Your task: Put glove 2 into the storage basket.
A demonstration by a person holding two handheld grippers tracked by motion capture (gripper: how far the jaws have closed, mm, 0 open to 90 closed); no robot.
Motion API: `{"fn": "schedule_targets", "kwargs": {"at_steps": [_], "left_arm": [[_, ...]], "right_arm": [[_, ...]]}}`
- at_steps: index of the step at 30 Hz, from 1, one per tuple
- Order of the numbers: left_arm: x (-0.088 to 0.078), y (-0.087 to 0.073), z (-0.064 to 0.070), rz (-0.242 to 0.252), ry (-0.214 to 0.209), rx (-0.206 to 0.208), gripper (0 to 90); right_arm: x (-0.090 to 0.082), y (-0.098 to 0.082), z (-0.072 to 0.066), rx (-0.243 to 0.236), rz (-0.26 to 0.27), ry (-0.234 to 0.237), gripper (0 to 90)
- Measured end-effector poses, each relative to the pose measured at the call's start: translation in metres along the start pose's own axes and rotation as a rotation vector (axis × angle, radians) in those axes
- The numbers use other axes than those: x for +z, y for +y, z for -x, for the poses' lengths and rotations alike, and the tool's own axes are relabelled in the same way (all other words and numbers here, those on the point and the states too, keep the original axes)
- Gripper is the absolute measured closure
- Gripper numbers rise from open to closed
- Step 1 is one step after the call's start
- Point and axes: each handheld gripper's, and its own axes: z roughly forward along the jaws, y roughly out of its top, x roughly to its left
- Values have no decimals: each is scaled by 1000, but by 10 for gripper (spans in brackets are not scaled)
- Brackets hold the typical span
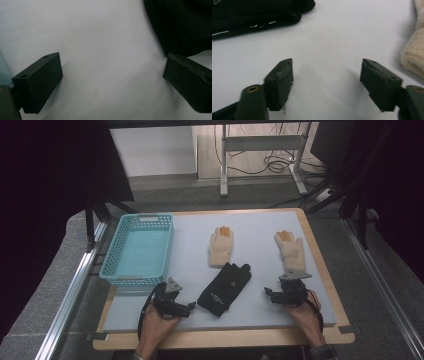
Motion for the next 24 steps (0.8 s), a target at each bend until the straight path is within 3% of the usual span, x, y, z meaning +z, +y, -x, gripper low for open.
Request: {"fn": "schedule_targets", "kwargs": {"at_steps": [2, 16, 24], "left_arm": [[0, 0, 0, 0, 0, 0, 24], [-4, -1, -3, 6, -18, -3, 42], [-17, -2, -1, 30, -60, -22, 40]], "right_arm": [[1, 0, 3, 19, -8, 9, 238], [2, 0, 2, 24, -8, -5, 207], [2, -1, 2, 24, -8, -7, 203]]}}
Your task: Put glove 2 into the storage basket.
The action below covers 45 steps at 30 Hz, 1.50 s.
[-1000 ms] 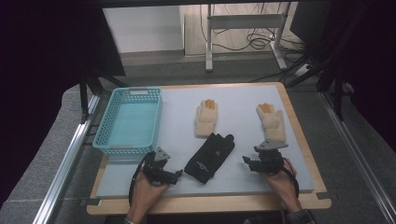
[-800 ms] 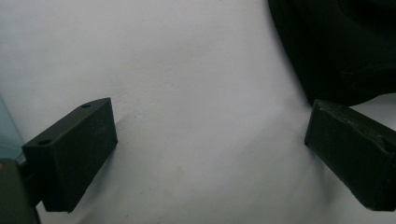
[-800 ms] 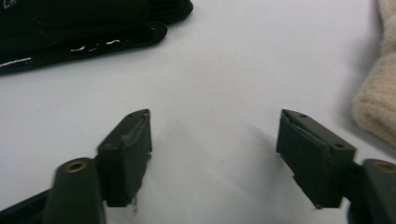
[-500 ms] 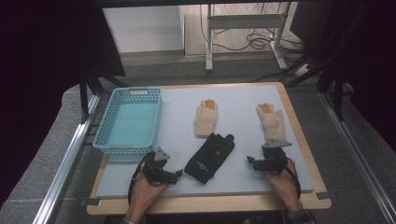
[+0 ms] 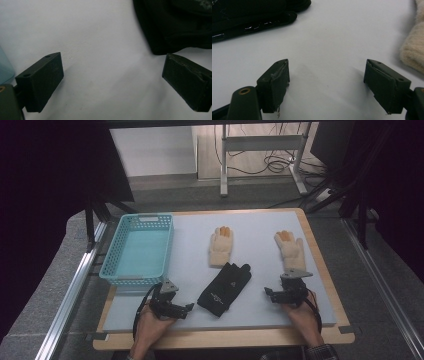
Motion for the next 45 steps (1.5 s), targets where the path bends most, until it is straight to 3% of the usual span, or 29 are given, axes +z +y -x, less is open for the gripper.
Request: {"fn": "schedule_targets", "kwargs": {"at_steps": [7, 14, 21, 25, 32, 34, 36, 41, 45], "left_arm": [[-7, 7, 8, 28, -38, -20, 48], [1, 34, 28, 27, -66, 38, 44], [22, 65, 47, -7, -81, 68, 24], [41, 80, 55, -60, -76, 94, 14], [75, 92, 57, -131, -100, 68, 0], [83, 93, 60, -159, -102, 78, 0], [88, 92, 66, -185, -79, 102, 0], [90, 89, 81, -194, -13, 179, 0], [88, 90, 78, -193, -10, 153, 42]], "right_arm": [[0, 0, 0, 1, 0, -2, 198], [0, 0, 0, 2, -1, -2, 197], [0, 0, 0, 2, -1, -1, 197], [0, 0, 0, 3, -1, 0, 197], [0, 0, 0, 4, -1, 1, 196], [0, 0, 0, 3, -1, 1, 196], [0, 0, 0, 4, -1, 1, 196], [0, 0, 0, 4, -1, 1, 196], [0, 0, 0, 4, -1, 1, 196]]}}
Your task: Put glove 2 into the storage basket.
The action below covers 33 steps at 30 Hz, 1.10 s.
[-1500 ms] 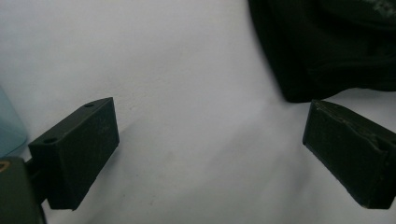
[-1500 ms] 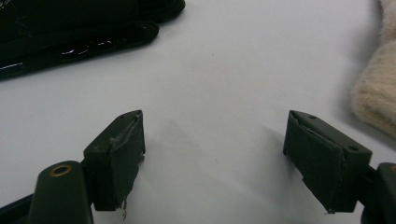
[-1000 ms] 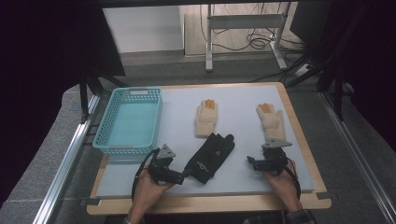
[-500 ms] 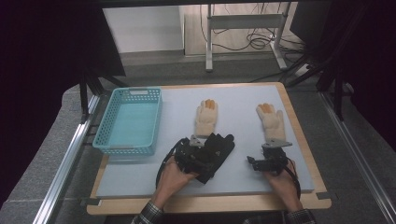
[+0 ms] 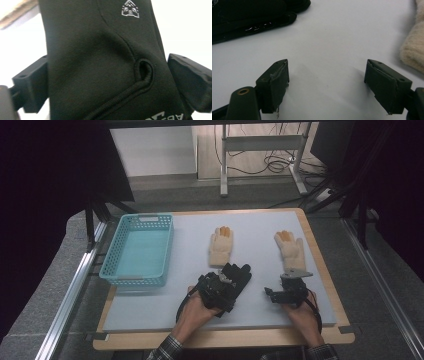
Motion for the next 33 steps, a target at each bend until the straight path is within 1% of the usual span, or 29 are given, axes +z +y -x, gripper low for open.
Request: {"fn": "schedule_targets", "kwargs": {"at_steps": [1, 4, 7, 10, 13, 15, 18, 20, 26, 29, 33], "left_arm": [[-1, 0, -1, 2, 0, -3, 72], [-6, -1, -5, 12, -3, 6, 213], [-10, -3, -10, 35, -23, 6, 385], [-12, -5, -12, 50, -40, 8, 516], [-14, -6, -10, 58, -34, 19, 595], [-16, -5, -9, 66, -21, 28, 626], [-19, -3, -9, 87, -33, 23, 645], [-26, 2, -6, 110, -53, 34, 660], [-38, 15, 1, 130, -52, 73, 664], [-45, 21, 0, 136, -44, 72, 664], [-55, 29, -6, 144, -18, 80, 662]], "right_arm": [[0, 0, 0, 0, 0, 0, 196], [0, 0, 0, 0, 0, 0, 196], [0, 0, 0, -2, 0, 0, 196], [0, 0, 0, -1, 1, 0, 196], [0, 0, 0, 0, -1, 0, 196], [0, 0, 0, 0, 0, 0, 196], [0, 0, 0, 0, 0, 0, 196], [0, 0, 0, 0, 0, 1, 196], [0, 0, 0, 1, 0, 1, 196], [0, 0, 0, 1, 0, 1, 196], [0, 0, 0, 1, 0, 1, 196]]}}
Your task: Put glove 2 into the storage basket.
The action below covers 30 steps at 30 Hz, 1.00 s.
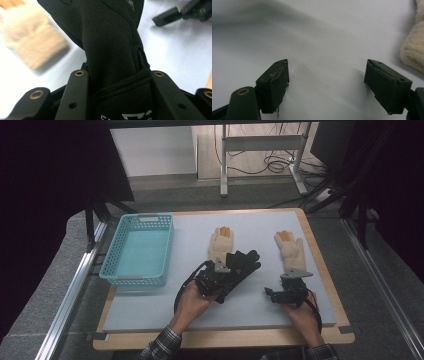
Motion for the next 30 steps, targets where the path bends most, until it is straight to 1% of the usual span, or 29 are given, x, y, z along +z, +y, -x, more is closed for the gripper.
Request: {"fn": "schedule_targets", "kwargs": {"at_steps": [4, 9, 14, 20, 22, 23, 25, 28, 29, 30], "left_arm": [[-11, 8, -8, 4, 36, -2, 659], [-20, 13, -20, 3, 76, -9, 660], [-28, 16, -36, 4, 110, -42, 661], [-37, 15, -60, -4, 150, -80, 661], [-40, 14, -66, -12, 163, -85, 661], [-40, 14, -66, -12, 163, -85, 661], [-46, 13, -77, -11, 181, -106, 661], [-52, 11, -88, -20, 205, -122, 661], [-54, 10, -91, -15, 212, -135, 660], [-56, 9, -95, -23, 218, -140, 660]], "right_arm": [[0, 0, 0, 0, 1, 0, 196], [0, 0, 0, 1, 0, 0, 196], [0, 0, 0, 2, 0, 0, 195], [0, 0, 0, 1, 0, 1, 195], [0, 0, 0, 0, 0, 1, 195], [0, 0, 0, 1, 0, 1, 195], [0, 0, 0, -1, 0, 0, 195], [0, 0, 0, -1, 0, 0, 195], [0, 0, 0, -1, -1, 1, 195], [0, 0, 0, 0, 0, 1, 195]]}}
